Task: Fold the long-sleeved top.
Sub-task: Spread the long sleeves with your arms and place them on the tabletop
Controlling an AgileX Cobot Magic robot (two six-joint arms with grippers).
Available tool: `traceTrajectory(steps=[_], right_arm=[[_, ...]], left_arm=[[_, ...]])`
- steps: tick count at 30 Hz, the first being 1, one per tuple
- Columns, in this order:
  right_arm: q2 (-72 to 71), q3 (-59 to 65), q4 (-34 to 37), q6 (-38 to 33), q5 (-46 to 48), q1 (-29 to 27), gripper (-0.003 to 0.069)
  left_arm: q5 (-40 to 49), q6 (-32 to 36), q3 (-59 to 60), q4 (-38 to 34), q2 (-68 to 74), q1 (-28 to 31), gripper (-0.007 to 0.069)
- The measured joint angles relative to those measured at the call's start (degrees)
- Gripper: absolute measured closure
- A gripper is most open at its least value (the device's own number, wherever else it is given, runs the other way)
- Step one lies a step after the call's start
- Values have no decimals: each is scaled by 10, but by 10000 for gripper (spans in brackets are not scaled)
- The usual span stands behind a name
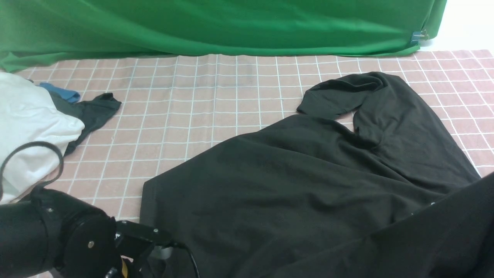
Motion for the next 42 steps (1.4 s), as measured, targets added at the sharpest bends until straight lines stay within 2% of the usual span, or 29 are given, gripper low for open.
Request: traceTrajectory(steps=[6,11,15,16,22,26,29,30,32,34,37,39,40,42], right_arm=[[0,0,1,-6,-8,0,604],[0,0,1,-11,-10,0,604],[0,0,1,-12,-12,0,604],[0,0,1,-12,-12,0,604],[0,-6,0,-12,-12,0,604],[0,-46,-1,-11,-9,0,604],[1,-96,-23,-9,-10,0,604],[1,-96,-25,-8,-10,0,604],[7,-139,-47,0,-14,0,604],[10,-166,-58,4,-15,0,604],[29,-269,-79,8,-18,0,604],[35,-296,-89,8,-19,0,604],[45,-340,-111,9,-20,0,604],[59,-391,-134,9,-20,0,604]], left_arm=[[3,-6,-6,-5,18,1,153],[11,-7,-7,-5,20,2,301],[17,4,-5,-47,12,3,533],[18,4,-2,-60,5,2,564],[77,3,-19,-69,-102,1,587],[140,-7,-106,-41,-216,1,587],[152,-8,-233,17,-287,1,587],[153,-8,-233,21,-290,1,587],[158,-10,-340,77,-305,1,587],[160,-12,-384,109,-304,1,587],[165,-12,-540,200,-274,0,587],[167,-12,-574,224,-263,0,587],[170,-12,-623,267,-241,0,587],[182,-11,-682,308,-218,0,587]])
